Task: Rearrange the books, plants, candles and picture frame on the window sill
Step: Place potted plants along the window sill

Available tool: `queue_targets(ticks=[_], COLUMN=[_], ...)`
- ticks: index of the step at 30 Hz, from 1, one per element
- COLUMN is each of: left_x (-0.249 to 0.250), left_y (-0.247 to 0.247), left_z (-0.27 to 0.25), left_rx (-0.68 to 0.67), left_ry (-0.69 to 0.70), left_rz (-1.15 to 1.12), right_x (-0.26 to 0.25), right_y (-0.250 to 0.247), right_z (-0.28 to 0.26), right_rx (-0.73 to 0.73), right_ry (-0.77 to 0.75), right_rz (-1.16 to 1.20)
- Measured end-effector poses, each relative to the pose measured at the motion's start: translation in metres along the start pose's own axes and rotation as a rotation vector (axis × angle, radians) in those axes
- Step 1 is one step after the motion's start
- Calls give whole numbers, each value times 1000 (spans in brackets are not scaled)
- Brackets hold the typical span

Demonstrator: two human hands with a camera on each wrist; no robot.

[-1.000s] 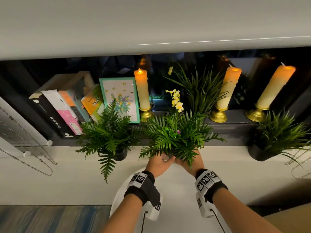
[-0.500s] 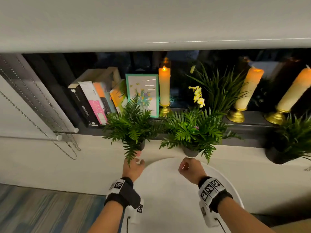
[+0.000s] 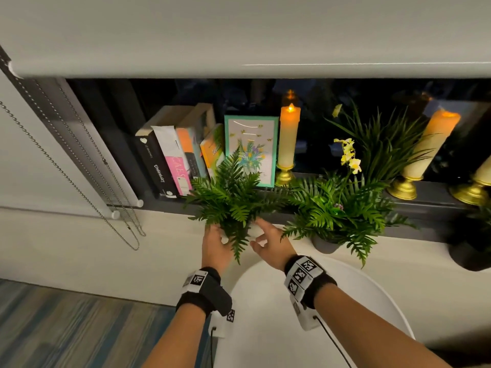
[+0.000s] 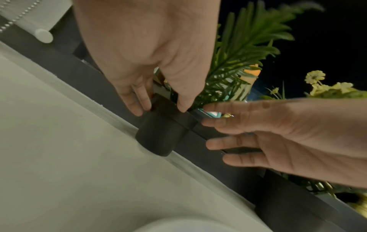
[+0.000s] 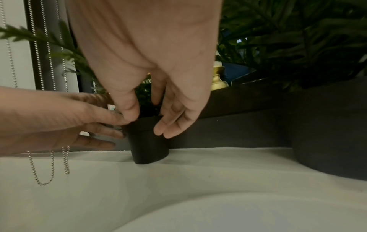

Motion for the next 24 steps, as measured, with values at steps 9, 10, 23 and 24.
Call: queue_targets(ticks=[9, 10, 23, 24], left_x=[4, 6, -1, -3], left_y=[-2, -3, 4, 10], left_z=[-7, -8, -43, -47], left_rx=[109, 109, 130, 86], left_ry=[42, 44, -50, -56], left_rz=[-52, -67, 84, 102], right_x=[8, 6, 40, 44], right_y=[5, 4, -30, -36], right_z=[3, 3, -39, -46], right_rx=[-2, 1, 82, 101], right_ry=[39, 36, 112, 109], right_rz=[-66, -76, 37, 43])
Point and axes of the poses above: each hand's wrist, its own z-axis towards the middle knuckle, its own y-axis out of the palm, x = y × z, the point moved 8 cm from there along z, towards the middle knuckle, and after that the axes turned 6 degrees about -z, right-handed, at the moved point
